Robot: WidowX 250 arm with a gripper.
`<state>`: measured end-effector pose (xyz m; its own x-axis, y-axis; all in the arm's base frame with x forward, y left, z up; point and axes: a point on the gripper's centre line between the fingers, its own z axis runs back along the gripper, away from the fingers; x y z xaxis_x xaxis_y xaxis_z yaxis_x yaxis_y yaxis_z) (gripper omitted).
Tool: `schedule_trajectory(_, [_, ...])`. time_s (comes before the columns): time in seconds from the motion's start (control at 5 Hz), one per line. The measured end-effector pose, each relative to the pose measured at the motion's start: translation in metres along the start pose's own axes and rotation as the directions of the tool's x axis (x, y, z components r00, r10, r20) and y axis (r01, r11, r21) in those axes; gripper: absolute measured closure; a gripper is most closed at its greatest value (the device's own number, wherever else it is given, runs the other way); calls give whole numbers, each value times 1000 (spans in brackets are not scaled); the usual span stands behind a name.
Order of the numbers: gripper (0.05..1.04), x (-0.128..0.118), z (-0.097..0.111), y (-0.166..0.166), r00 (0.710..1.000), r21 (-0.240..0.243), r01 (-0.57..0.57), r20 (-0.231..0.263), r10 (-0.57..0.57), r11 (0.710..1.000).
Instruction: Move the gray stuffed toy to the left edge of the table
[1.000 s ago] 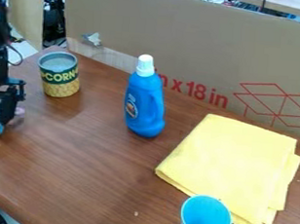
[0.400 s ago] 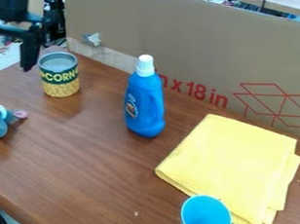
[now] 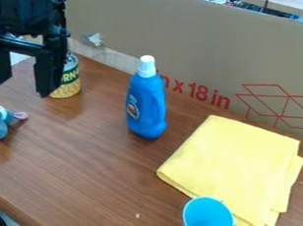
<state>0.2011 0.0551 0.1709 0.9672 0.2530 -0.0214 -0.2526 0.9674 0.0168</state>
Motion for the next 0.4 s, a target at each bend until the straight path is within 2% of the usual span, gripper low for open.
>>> schedule_trajectory(0.2, [81, -5, -3, -28, 1000, -37, 23, -3, -23, 999])
schedule_trajectory(0.4, [81, 0, -7, -50, 999, -86, -51, 5, 52, 995])
